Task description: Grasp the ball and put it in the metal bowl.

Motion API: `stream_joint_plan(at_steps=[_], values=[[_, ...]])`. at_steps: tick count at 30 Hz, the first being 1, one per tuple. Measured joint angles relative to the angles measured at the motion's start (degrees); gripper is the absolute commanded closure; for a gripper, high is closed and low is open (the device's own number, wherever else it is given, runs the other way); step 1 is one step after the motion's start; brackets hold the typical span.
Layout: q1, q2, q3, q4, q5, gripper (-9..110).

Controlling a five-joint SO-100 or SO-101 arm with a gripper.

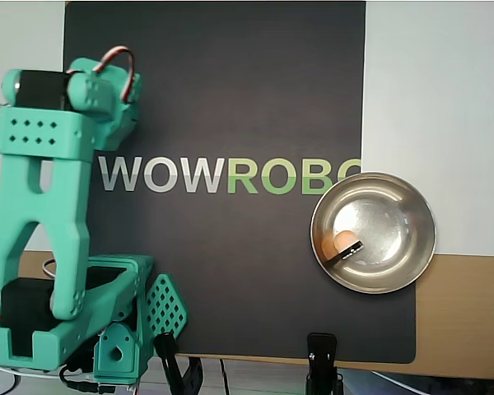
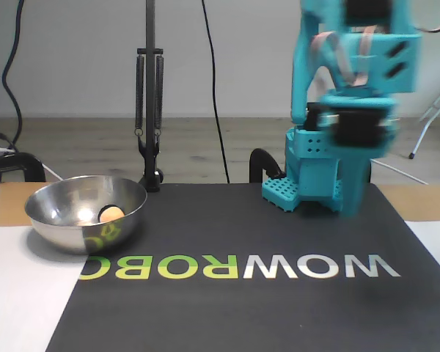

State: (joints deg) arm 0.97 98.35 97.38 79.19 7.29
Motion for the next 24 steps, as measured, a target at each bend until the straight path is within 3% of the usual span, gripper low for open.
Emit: stream_joint_plan(at_steps=[5, 17, 24], values=[[-2.8, 5.4, 4.6, -3.7, 0.0, 101], [-4.7, 29.7, 36.0, -32.3, 0.0, 101], [-5.0, 48.0, 52.6, -42.5, -0.1, 101]])
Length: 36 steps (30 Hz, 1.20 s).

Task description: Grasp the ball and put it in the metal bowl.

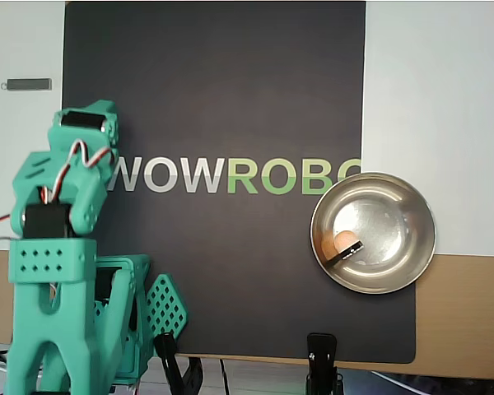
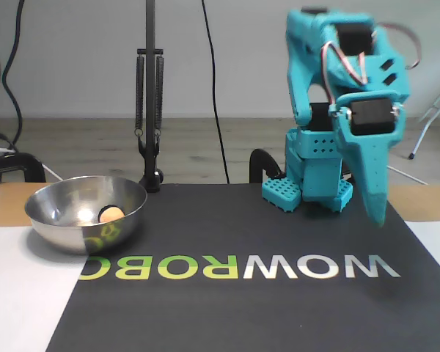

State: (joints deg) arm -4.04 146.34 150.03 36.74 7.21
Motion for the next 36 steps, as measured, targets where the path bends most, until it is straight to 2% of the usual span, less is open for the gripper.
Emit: stream_joint_plan(at_steps=[9, 18, 30, 36], values=[[0.0, 25.4, 17.8, -4.5, 0.0, 101], [3.1, 45.3, 27.2, -4.1, 0.0, 101], [4.7, 45.8, 27.2, 3.7, -0.2, 101], [4.7, 45.8, 27.2, 9.1, -5.4, 101]])
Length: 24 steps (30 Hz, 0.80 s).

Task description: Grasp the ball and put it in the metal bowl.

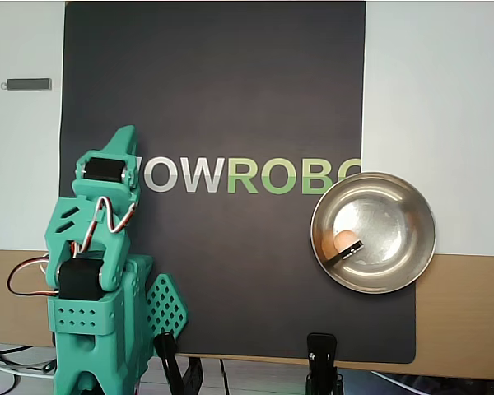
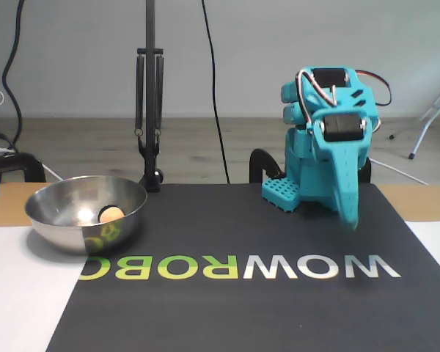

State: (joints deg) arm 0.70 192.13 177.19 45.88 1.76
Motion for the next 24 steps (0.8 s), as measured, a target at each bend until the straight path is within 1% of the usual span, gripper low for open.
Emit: stream_joint_plan(at_steps=[24], values=[[0.0, 0.0, 0.0, 1.1, -1.0, 101]])
